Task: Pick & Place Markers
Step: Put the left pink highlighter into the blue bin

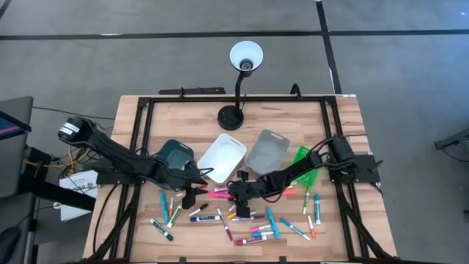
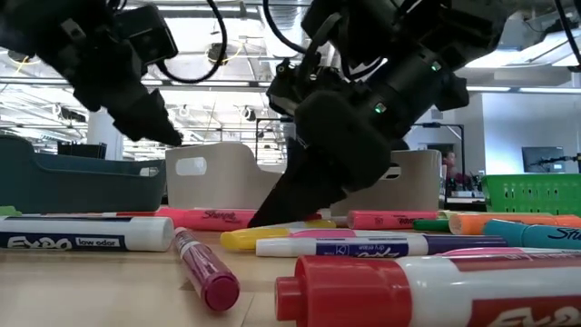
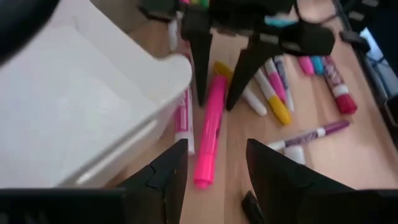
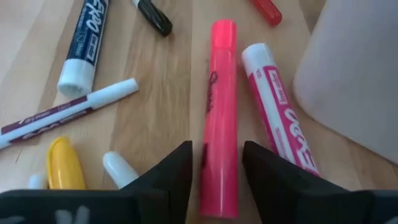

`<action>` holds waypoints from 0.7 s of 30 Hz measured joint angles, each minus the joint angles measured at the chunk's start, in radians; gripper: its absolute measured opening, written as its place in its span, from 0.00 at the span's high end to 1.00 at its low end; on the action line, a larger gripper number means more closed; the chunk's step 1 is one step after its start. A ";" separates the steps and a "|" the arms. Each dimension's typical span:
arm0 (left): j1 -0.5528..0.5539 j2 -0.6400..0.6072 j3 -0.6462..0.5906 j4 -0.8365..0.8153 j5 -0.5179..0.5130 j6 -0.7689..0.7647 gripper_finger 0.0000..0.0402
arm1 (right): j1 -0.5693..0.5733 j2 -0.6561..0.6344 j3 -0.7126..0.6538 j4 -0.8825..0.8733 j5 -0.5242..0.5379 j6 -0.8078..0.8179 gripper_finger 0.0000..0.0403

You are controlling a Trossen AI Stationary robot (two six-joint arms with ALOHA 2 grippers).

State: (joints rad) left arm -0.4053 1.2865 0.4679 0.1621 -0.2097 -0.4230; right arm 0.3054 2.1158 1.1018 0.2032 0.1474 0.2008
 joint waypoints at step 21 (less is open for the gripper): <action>-0.014 0.098 0.000 0.115 0.041 0.004 0.56 | 0.001 -0.030 0.000 0.055 -0.036 -0.024 0.80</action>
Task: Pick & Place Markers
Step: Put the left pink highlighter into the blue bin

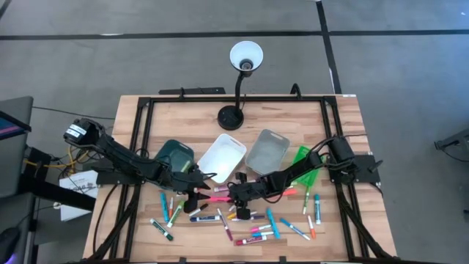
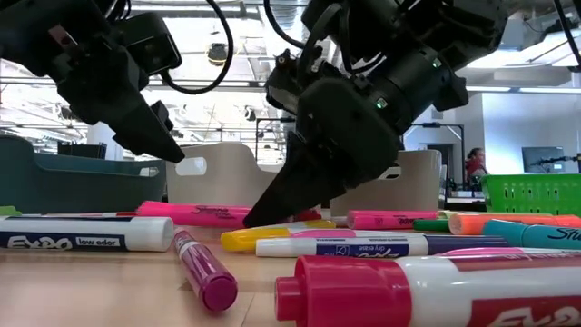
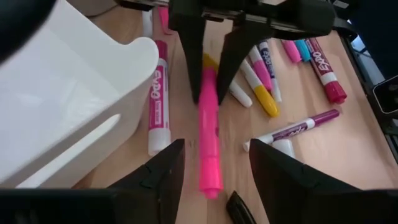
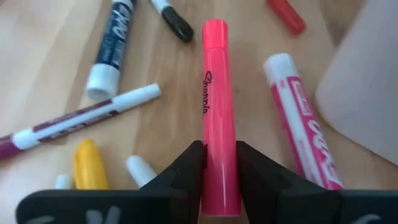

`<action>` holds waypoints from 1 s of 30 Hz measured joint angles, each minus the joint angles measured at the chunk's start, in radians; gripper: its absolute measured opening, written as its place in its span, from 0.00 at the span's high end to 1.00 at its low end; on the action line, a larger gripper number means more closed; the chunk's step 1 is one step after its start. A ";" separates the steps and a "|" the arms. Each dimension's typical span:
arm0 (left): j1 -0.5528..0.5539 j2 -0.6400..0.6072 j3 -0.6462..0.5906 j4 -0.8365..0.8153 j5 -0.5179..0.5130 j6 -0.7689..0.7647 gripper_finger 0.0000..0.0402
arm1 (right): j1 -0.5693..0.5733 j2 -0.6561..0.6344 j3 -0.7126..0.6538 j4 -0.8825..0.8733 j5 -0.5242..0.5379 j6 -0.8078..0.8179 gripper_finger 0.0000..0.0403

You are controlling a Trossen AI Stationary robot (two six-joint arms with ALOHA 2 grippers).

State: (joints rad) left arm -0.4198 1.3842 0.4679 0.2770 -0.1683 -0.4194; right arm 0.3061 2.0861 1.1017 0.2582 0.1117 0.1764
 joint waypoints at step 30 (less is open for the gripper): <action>0.000 0.000 0.000 0.020 0.007 0.031 0.71 | -0.040 -0.003 0.158 -0.027 0.045 -0.108 0.82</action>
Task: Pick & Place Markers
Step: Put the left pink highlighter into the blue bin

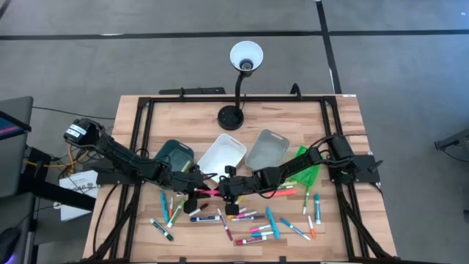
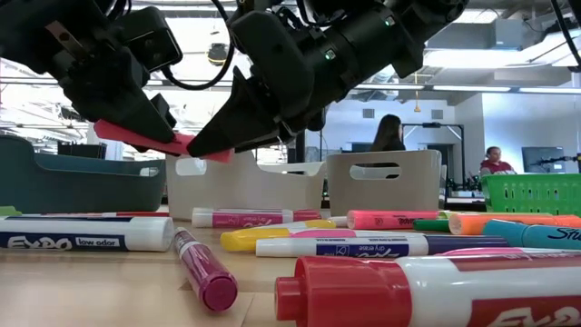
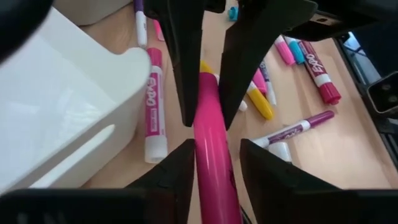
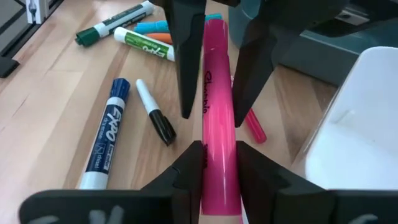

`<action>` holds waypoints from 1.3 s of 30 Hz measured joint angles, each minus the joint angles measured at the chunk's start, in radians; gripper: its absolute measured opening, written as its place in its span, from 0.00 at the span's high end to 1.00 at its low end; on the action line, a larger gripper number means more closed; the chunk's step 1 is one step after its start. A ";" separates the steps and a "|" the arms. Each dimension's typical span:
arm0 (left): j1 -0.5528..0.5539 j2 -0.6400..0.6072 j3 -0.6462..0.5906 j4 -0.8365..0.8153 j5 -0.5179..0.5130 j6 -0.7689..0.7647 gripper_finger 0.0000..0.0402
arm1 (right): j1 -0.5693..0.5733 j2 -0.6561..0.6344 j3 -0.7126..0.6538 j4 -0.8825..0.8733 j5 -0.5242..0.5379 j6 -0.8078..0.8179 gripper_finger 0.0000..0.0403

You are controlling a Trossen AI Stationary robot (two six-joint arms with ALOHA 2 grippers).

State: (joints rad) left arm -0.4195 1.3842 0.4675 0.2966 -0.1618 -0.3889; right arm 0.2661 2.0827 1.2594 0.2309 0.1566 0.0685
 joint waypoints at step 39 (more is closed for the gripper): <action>0.002 -0.527 0.000 -0.671 -0.550 -0.240 0.82 | 0.045 -0.349 0.000 -0.472 0.269 -0.069 0.54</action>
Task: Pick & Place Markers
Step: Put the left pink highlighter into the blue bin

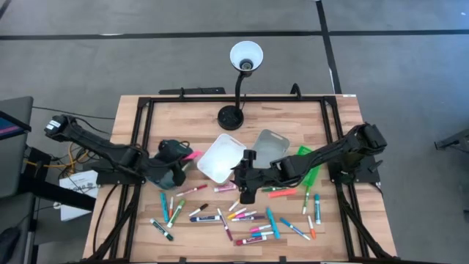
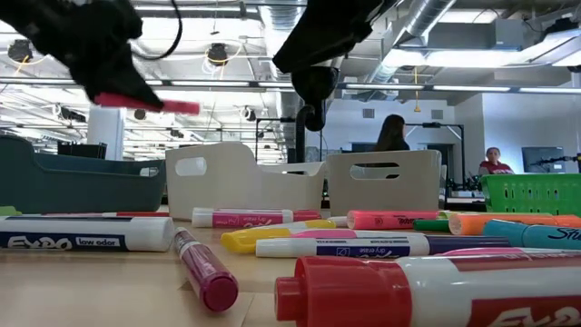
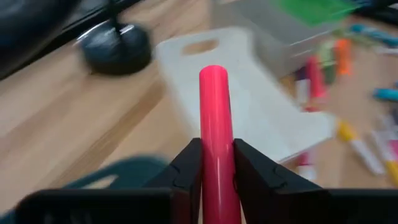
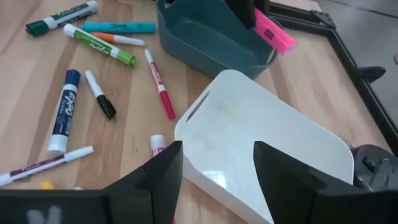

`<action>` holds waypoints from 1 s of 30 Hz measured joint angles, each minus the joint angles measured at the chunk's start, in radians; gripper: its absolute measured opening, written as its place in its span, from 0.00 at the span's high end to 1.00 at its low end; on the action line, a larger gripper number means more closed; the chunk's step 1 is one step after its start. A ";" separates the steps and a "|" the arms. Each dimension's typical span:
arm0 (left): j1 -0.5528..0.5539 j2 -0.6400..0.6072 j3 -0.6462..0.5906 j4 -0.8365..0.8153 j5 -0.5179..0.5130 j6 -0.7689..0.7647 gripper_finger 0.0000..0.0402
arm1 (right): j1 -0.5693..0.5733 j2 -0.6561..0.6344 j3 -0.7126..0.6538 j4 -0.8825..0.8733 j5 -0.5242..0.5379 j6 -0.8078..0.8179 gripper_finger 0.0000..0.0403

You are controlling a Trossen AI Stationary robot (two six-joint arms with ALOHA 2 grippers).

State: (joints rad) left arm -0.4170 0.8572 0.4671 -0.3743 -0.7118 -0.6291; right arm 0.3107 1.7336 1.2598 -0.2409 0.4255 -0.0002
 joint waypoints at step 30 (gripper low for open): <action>0.003 0.119 -0.184 -0.048 0.102 -0.370 0.72 | -0.020 0.001 0.000 0.002 -0.006 0.001 0.56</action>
State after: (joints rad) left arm -0.4141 0.9765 0.2833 -0.4221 -0.6099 -0.9993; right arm 0.2909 1.7348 1.2594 -0.2390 0.4194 0.0006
